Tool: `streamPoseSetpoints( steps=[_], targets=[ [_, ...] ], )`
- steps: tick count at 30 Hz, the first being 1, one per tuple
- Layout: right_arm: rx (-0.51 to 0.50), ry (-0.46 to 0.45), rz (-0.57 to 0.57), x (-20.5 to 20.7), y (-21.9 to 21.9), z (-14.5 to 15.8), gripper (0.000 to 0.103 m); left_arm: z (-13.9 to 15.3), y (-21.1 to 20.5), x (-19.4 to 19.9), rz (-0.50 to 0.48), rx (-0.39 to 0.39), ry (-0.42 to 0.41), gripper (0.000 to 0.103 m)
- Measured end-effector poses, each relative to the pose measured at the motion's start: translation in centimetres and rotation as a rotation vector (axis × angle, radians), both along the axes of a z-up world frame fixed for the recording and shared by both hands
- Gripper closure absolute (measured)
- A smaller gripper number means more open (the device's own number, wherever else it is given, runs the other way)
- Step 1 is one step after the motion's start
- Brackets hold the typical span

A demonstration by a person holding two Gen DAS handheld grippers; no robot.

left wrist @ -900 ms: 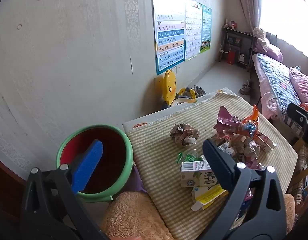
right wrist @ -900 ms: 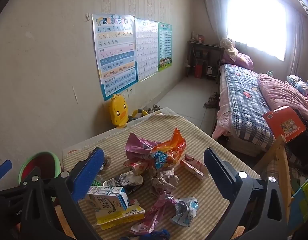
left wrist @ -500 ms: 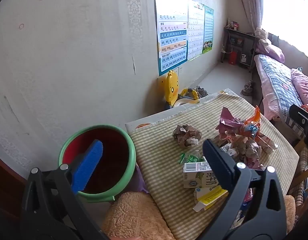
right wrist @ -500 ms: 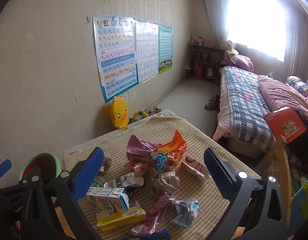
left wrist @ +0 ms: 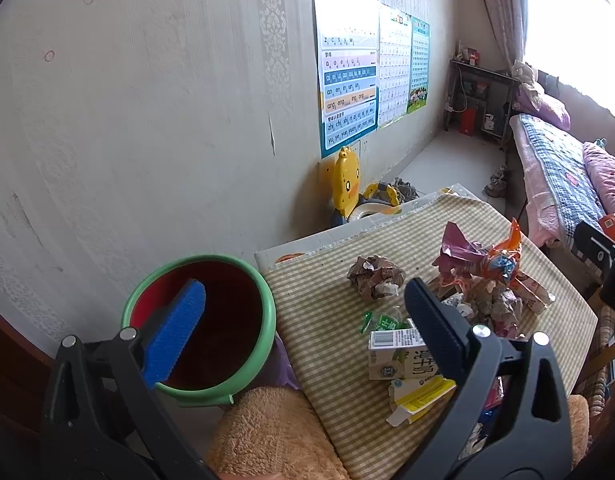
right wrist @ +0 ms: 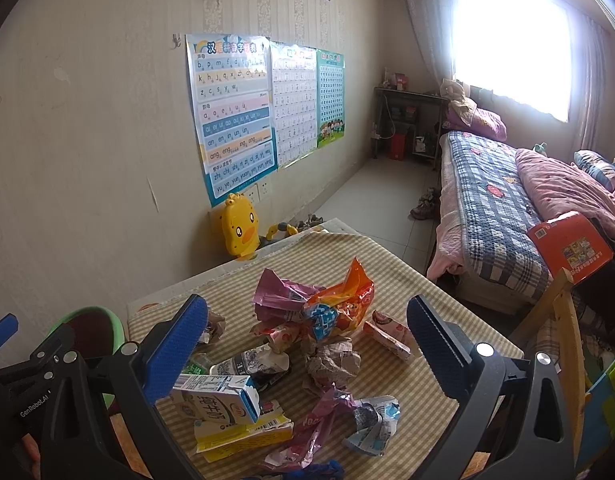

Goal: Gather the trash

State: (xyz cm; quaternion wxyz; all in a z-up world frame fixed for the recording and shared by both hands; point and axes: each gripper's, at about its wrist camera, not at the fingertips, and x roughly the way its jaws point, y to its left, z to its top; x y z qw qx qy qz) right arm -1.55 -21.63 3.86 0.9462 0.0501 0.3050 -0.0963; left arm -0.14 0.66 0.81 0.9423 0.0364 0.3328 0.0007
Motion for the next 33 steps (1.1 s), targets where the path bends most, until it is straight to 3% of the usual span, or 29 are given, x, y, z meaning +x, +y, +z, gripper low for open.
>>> streamPoseSetpoints(
  steps=[33],
  targets=[
    [0.007,0.000,0.007,-0.21,0.18,-0.44,0.007,-0.48,0.08,0.14,0.010,0.008,0.014,0.005]
  ],
)
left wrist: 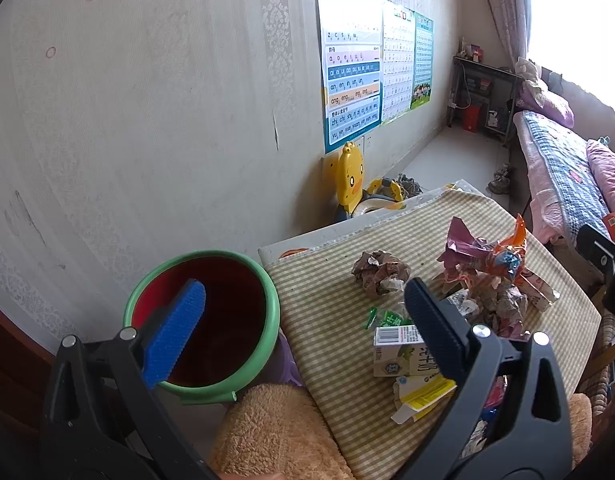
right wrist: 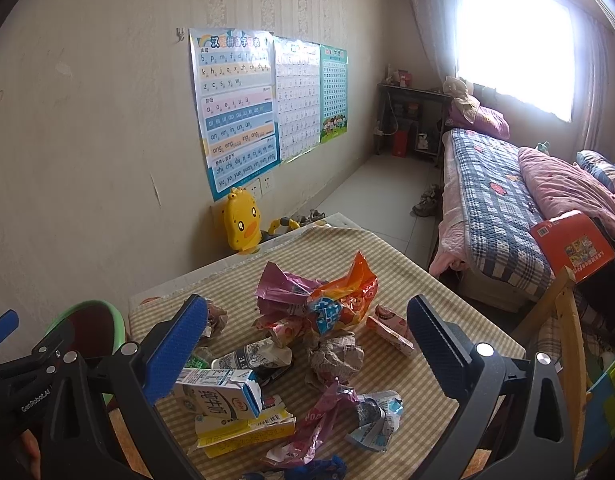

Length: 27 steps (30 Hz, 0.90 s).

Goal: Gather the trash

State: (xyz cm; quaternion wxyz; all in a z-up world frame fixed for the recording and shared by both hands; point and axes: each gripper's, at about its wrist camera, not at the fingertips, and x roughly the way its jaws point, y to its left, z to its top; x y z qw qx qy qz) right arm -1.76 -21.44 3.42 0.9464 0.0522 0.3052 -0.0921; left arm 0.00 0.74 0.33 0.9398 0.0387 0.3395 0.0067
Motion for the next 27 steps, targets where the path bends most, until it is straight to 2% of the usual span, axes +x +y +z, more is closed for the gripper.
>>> streamPoseSetpoints(
  steps=[19,27],
  targets=[
    [0.005,0.003,0.000,-0.05,-0.07,-0.14,0.007,-0.41,-0.30,0.24,0.004,0.002,0.014,0.005],
    [0.003,0.020,-0.003,0.03,-0.80,-0.48,0.007,-0.37,-0.41,-0.04,-0.014,-0.001,-0.028,0.005]
  ],
)
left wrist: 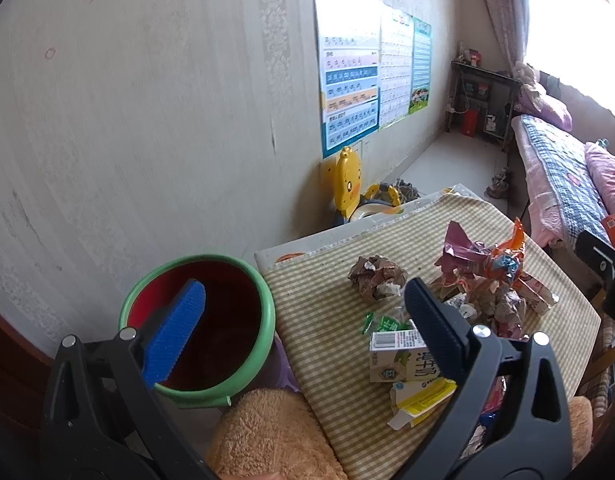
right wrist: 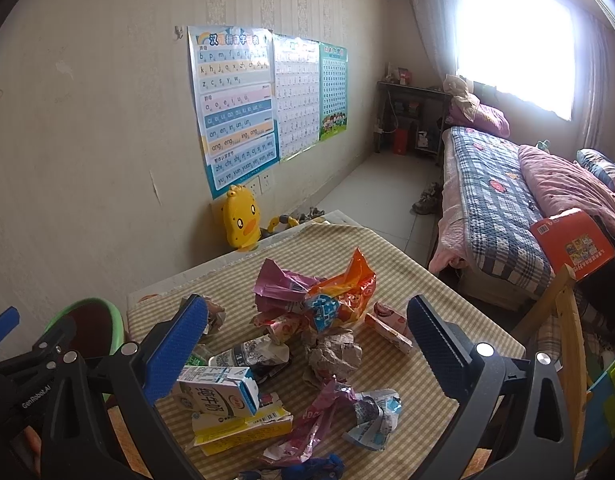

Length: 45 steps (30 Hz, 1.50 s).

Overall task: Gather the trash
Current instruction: 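Grasp the white milk carton with the left tool while the right tool grasps the orange snack bag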

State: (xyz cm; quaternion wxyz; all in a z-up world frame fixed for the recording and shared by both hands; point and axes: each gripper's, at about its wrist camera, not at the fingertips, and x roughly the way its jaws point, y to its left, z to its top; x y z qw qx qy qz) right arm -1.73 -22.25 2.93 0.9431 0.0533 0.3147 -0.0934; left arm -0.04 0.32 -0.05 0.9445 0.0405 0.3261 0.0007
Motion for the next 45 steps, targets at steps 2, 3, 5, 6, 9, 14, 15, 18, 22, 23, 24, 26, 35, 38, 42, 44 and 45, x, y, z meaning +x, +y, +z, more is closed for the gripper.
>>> streamPoseSetpoints(
  steps=[2,3,5,6,9,14,15,18,22,23,24,26,35,38,42,44,45],
  targets=[
    [0.005,0.011,0.002,0.1,-0.5,-0.3,0.007,-0.3,-0.4,0.1,-0.029,0.019,-0.008,0.005],
    [0.009,0.019,0.008,0.2,-0.9,-0.5,0.007,-0.5,-0.6,0.1,-0.054,0.025,-0.013,0.005],
    [0.022,0.039,0.029,0.4,-1.4,-0.9,0.007,-1.4,-1.3,0.6,-0.167,0.021,0.031,0.005],
    [0.033,0.050,0.042,0.5,-1.5,-1.2,0.007,-2.0,-1.7,0.9,-0.232,0.016,0.067,0.005],
    [0.068,0.106,0.083,0.7,-2.3,-2.6,0.007,-4.6,-2.5,1.8,-0.337,0.042,0.133,0.005],
    [0.072,0.173,0.091,0.2,-3.1,-5.1,0.007,-7.4,-3.4,3.3,-0.386,0.084,0.192,0.005],
    [0.077,0.182,0.091,0.1,-3.2,-5.5,0.007,-7.9,-3.5,3.4,-0.380,0.097,0.202,0.005],
    [0.098,0.214,0.091,0.0,-3.6,-7.1,0.007,-9.0,-3.9,4.1,-0.327,0.091,0.251,0.005],
    [0.155,0.237,0.064,0.3,-4.8,-8.4,0.007,-10.2,-4.2,4.6,-0.252,0.024,0.324,0.005],
    [0.167,0.242,0.057,0.4,-5.1,-8.6,0.007,-10.4,-4.5,4.7,-0.227,0.027,0.324,0.005],
    [0.177,0.245,0.050,0.4,-5.5,-8.9,0.007,-10.4,-4.8,4.8,-0.214,0.031,0.317,0.005],
    [0.181,0.250,0.039,0.4,-5.9,-9.3,0.007,-10.3,-5.4,4.9,-0.261,0.030,0.312,0.005],
    [0.240,0.265,0.046,0.3,-7.1,-10.3,0.007,-12.6,-9.0,6.2,-0.589,0.177,0.393,0.005],
    [0.255,0.279,0.059,0.4,-7.1,-10.8,0.007,-14.4,-10.2,7.2,-0.649,0.229,0.462,0.005],
    [0.261,0.282,0.059,0.3,-7.4,-11.1,0.007,-15.4,-10.8,7.1,-0.667,0.266,0.465,0.007],
    [0.271,0.279,0.057,0.4,-7.6,-11.2,0.007,-15.0,-10.8,6.9,-0.658,0.255,0.453,0.017],
    [0.278,0.278,0.058,0.4,-7.7,-11.2,0.007,-14.6,-10.8,6.7,-0.655,0.254,0.443,0.028]
  ],
)
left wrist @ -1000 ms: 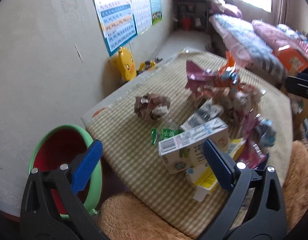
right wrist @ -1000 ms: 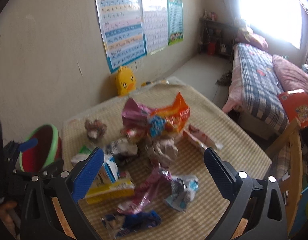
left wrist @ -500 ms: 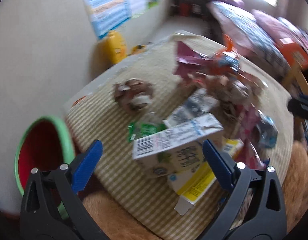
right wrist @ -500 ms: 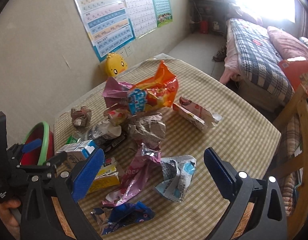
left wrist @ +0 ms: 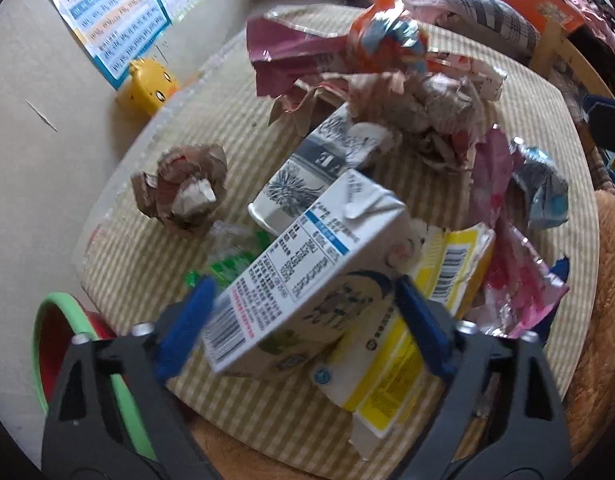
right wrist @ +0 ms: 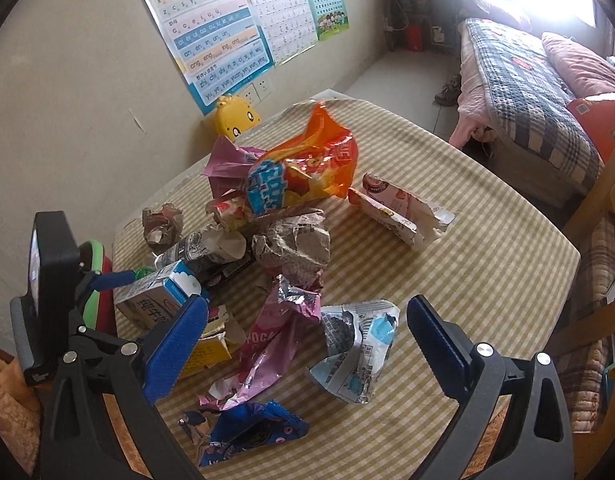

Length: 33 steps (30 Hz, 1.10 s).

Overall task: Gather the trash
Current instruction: 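Grasp the white milk carton with the left tool while the right tool grasps the orange snack bag, then carry the carton and bag to the red bucket and open both tools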

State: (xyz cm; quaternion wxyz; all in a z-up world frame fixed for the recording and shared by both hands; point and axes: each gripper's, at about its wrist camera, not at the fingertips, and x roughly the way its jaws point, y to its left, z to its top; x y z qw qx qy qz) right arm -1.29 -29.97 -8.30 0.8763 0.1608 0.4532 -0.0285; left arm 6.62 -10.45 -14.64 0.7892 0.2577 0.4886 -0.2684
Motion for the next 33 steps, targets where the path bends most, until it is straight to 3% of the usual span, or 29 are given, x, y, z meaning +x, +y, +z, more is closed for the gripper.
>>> streamPoseSetpoints(
  steps=[4,7,8,16,20,21,22,24,27,31,33],
  targets=[
    [0.031,0.001,0.011,0.4,0.1,0.0,0.007,2.0,0.0,-0.7,0.003,-0.044,-0.015,0.075],
    [0.046,-0.011,0.014,0.7,0.1,0.2,0.007,3.2,0.0,-0.7,0.016,-0.082,-0.013,0.099],
    [0.054,-0.016,0.013,0.9,0.0,0.3,0.007,3.4,0.1,-0.8,0.023,-0.096,-0.009,0.103],
    [0.187,-0.055,-0.070,6.9,-2.8,1.4,0.007,4.8,1.3,-1.5,0.083,-0.177,0.014,0.103],
    [0.336,0.046,-0.118,11.8,-4.0,-1.2,0.007,4.3,2.2,-1.3,0.093,-0.171,0.032,0.100],
    [0.354,0.059,-0.125,12.4,-4.2,-1.6,0.007,4.5,2.5,-1.2,0.097,-0.176,0.028,0.090],
    [0.364,0.084,-0.139,13.2,-4.3,-2.3,0.007,4.6,2.7,-1.2,0.103,-0.180,0.022,0.067],
    [0.383,0.118,-0.141,14.4,-4.5,-3.2,0.014,5.0,3.6,-1.0,0.128,-0.200,0.000,0.037],
    [0.435,0.147,-0.110,14.8,-4.1,-4.1,0.047,5.0,5.1,0.1,0.180,-0.233,0.025,0.032],
    [0.438,0.065,-0.075,13.0,-3.6,-2.3,0.058,4.1,6.3,1.1,0.246,-0.248,0.069,0.031],
    [0.414,0.035,-0.052,12.0,-3.1,-1.2,0.060,3.2,6.2,1.2,0.232,-0.228,0.080,0.029]
  ],
)
